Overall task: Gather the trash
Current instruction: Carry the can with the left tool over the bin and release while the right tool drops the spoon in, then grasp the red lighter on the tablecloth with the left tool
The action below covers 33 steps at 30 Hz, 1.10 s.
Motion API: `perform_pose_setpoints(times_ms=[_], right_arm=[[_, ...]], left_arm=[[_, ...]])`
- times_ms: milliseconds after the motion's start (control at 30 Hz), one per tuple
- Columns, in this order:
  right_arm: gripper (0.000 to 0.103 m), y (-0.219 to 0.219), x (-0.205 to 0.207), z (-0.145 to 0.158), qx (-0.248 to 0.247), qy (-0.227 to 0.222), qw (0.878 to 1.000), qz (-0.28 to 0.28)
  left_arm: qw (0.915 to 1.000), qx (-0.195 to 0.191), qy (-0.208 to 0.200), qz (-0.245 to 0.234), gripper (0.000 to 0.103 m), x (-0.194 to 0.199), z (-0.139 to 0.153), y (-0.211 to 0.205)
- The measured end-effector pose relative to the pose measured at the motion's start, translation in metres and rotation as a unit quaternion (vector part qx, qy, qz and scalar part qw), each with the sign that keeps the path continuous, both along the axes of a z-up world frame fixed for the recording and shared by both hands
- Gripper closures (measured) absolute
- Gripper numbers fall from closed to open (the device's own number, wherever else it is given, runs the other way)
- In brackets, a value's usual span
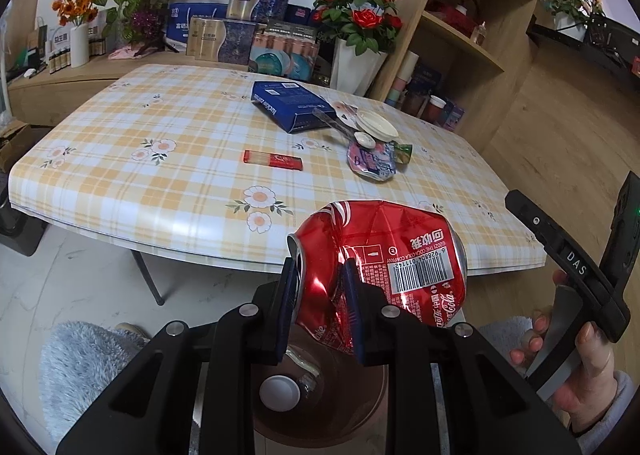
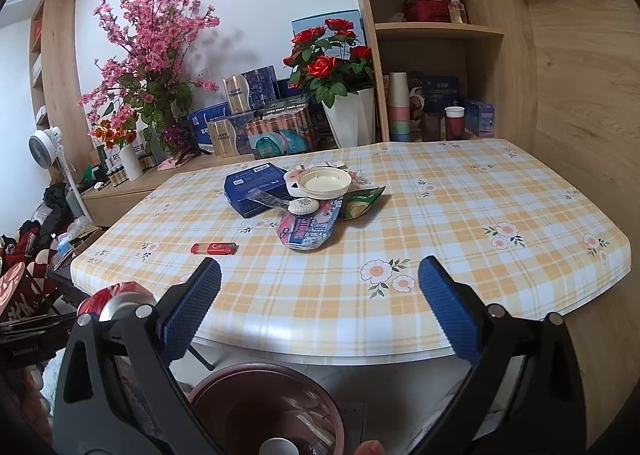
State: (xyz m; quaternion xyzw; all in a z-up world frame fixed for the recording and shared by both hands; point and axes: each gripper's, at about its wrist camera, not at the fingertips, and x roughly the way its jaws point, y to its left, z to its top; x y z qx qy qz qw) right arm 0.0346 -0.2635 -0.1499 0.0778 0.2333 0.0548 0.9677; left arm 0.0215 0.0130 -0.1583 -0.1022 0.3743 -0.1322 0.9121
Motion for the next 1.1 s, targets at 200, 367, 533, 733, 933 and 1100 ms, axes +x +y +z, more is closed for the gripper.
perform_pose_setpoints(times_ms=[200,367,533,733,933,1100], right_arm=[[0.006,0.002,0.002,-0.001,0.01,0.012,1.0,0.019],[0.006,0.003,0.002,-0.002,0.011,0.015,1.0,0.021],[0.006,0.003,0.002,-0.004,0.013,0.02,0.999,0.022],[0.006,0.002,0.004,-0.011,0.014,0.029,0.999,0.018],[0.006,-0.002,0.013,-0.026,0.029,0.06,0.998,0.018],[0.006,-0.01,0.024,-0.038,0.045,0.086,0.995,0.012]], left_arm=[[0.9998,-0.009,0.004,-0.018,0.045,-0.001,-0.004,-0.006],[0.9999,-0.01,-0.007,0.001,0.022,-0.002,-0.002,-0.001],[0.9994,0.005,-0.021,0.026,0.01,-0.003,0.002,0.006],[0.9984,0.012,-0.022,0.051,0.008,0.001,0.0,0.018],[0.9976,0.021,-0.025,0.061,0.008,0.007,-0.004,0.025],[0.9976,0.047,-0.035,0.037,0.008,0.02,-0.003,0.024]])
